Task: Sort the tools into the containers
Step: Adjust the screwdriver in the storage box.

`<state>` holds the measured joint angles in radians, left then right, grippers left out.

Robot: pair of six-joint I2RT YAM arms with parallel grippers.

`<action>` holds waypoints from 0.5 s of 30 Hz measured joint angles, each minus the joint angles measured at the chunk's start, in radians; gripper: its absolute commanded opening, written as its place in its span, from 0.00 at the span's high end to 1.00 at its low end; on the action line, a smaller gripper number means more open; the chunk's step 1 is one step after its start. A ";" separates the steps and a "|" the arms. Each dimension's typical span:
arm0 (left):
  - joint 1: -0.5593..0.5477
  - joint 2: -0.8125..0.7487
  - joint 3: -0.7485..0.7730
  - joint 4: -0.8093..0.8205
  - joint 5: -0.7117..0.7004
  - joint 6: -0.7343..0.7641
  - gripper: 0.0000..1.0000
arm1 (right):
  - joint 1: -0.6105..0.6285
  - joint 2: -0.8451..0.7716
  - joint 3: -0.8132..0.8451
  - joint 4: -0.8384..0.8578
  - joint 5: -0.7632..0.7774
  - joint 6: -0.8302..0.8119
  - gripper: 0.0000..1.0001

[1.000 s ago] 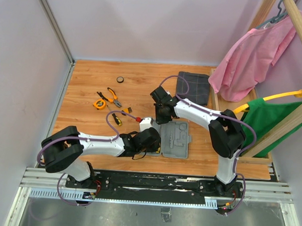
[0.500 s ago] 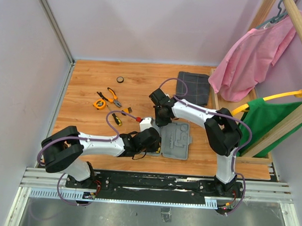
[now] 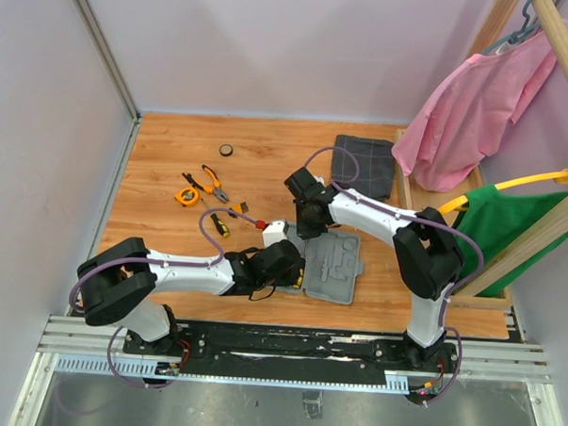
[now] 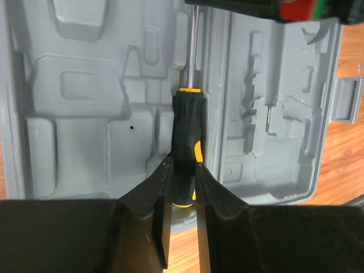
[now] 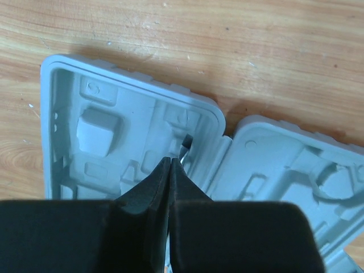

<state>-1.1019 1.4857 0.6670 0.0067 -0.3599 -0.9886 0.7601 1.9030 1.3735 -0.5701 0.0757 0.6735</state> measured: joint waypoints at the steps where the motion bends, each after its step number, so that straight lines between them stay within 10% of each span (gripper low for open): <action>1: 0.000 0.000 0.000 0.001 -0.002 0.000 0.80 | 0.001 -0.014 -0.008 -0.001 0.007 0.004 0.98; 15: 0.000 -0.005 -0.003 0.003 -0.002 0.000 0.81 | 0.011 -0.043 -0.031 -0.003 0.031 0.031 0.99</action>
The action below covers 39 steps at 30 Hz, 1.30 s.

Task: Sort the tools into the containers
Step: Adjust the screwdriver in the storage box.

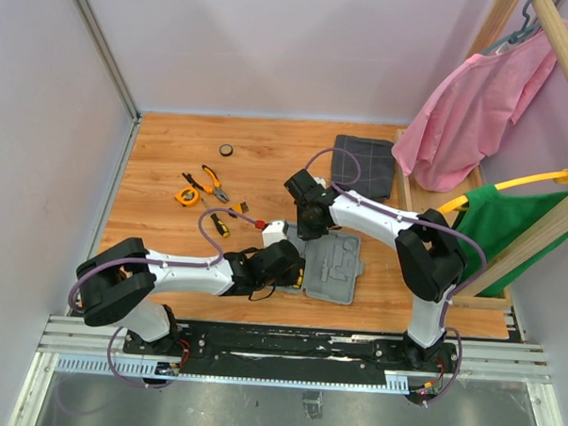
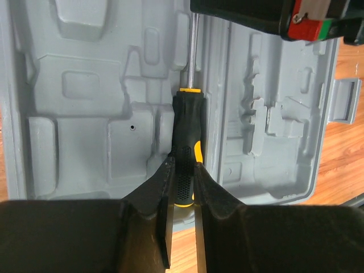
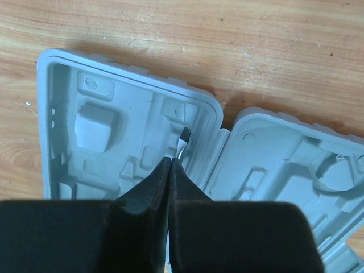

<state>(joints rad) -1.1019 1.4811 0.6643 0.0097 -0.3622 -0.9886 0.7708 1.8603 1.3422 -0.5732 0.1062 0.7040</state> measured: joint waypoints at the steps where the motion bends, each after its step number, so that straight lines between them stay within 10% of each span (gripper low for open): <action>1: 0.000 -0.001 -0.002 0.002 0.000 0.000 0.80 | 0.000 0.002 -0.001 0.000 0.001 0.001 0.99; 39: 0.000 0.007 0.036 -0.043 0.005 0.065 0.81 | 0.000 0.075 0.025 -0.027 0.005 -0.022 0.99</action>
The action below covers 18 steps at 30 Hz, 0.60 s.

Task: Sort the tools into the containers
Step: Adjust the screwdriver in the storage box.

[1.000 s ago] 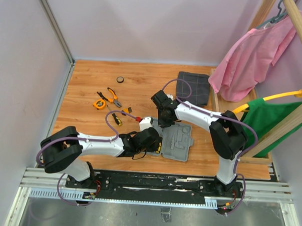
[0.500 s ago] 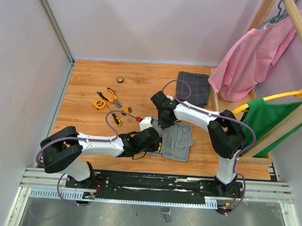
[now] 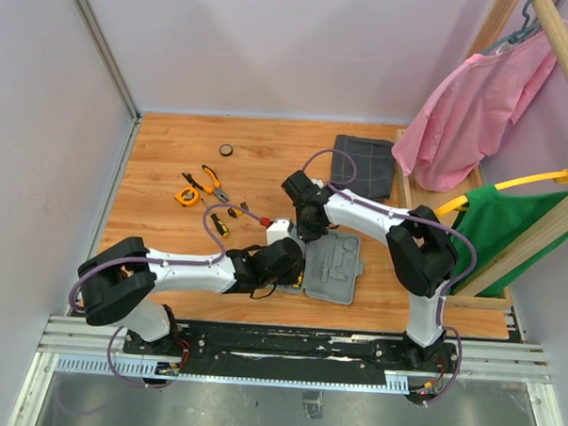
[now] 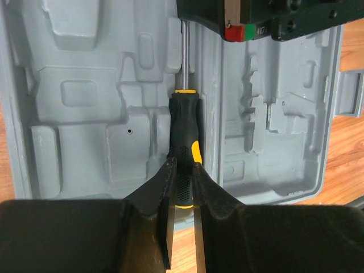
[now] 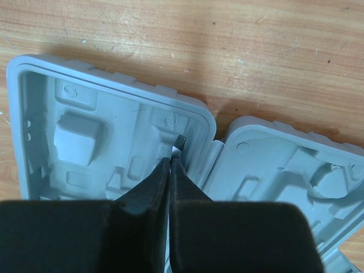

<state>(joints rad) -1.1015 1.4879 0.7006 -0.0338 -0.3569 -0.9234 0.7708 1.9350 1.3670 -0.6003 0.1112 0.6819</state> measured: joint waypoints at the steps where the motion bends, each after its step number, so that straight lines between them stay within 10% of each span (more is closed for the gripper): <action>1: 0.000 0.002 0.004 -0.004 0.002 0.003 0.81 | 0.000 0.004 0.000 -0.001 -0.002 -0.002 0.99; 18: -0.035 0.111 0.129 -0.052 0.009 0.040 0.78 | -0.011 0.013 -0.033 0.035 -0.010 -0.018 0.99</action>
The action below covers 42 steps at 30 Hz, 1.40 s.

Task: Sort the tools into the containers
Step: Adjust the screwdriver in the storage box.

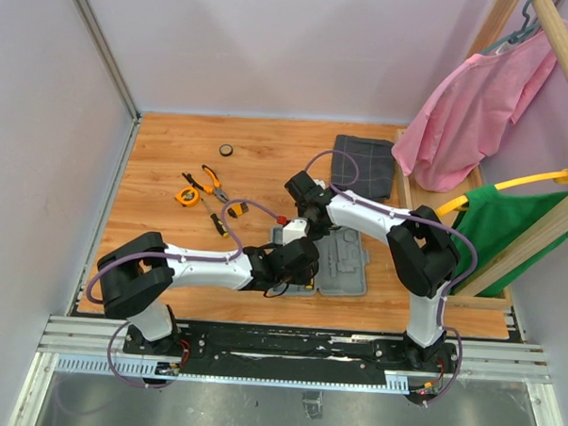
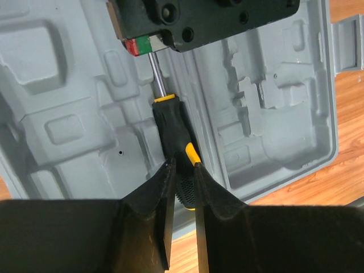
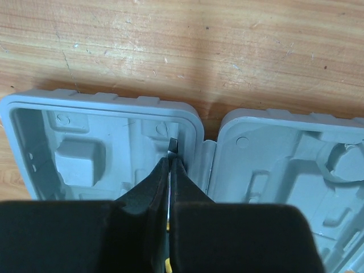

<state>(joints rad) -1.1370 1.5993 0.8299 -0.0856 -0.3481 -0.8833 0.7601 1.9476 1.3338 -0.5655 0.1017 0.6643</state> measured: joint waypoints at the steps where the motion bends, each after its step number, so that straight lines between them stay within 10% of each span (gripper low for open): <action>1: -0.003 0.004 0.005 -0.003 -0.002 0.000 0.78 | -0.003 -0.002 -0.003 0.003 -0.006 0.000 0.99; 26: -0.017 0.072 0.082 -0.113 -0.033 0.014 0.75 | -0.029 -0.005 -0.014 0.015 -0.073 0.005 0.99; 42: -0.028 0.140 0.159 -0.180 -0.021 0.158 0.91 | -0.054 0.003 -0.009 0.011 -0.116 0.010 0.99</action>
<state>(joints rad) -1.1648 1.7390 0.9890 -0.2653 -0.3687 -0.7254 0.7059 1.9507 1.3247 -0.5545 -0.0147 0.6739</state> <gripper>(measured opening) 0.234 0.012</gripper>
